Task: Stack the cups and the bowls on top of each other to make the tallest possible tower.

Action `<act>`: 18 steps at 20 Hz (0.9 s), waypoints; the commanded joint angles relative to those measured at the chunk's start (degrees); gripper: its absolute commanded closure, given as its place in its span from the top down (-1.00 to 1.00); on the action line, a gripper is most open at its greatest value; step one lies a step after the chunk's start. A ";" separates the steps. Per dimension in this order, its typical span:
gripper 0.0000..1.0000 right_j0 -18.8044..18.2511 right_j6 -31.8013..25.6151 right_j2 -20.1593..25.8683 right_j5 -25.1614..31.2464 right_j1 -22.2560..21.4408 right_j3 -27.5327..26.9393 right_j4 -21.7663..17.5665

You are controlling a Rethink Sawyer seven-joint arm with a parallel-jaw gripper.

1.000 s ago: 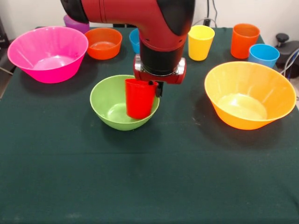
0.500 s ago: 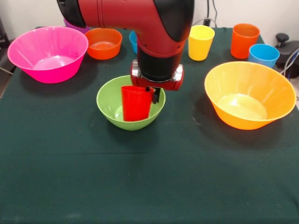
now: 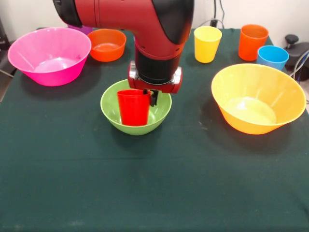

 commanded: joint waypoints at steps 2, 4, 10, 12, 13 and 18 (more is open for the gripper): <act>-1.00 -0.26 -7.06 0.29 3.53 -3.82 5.39 -3.00; -1.00 -0.34 -6.86 0.31 3.35 -4.54 6.87 -2.70; -1.00 -0.46 -5.23 0.39 2.43 -5.89 10.17 -2.09; -1.00 -0.15 -4.38 0.49 2.00 -5.79 10.42 -2.03; -1.00 -0.06 -3.97 0.52 1.37 -5.80 10.79 -2.09; -1.00 -0.07 -3.28 0.93 0.30 -5.37 10.81 -2.04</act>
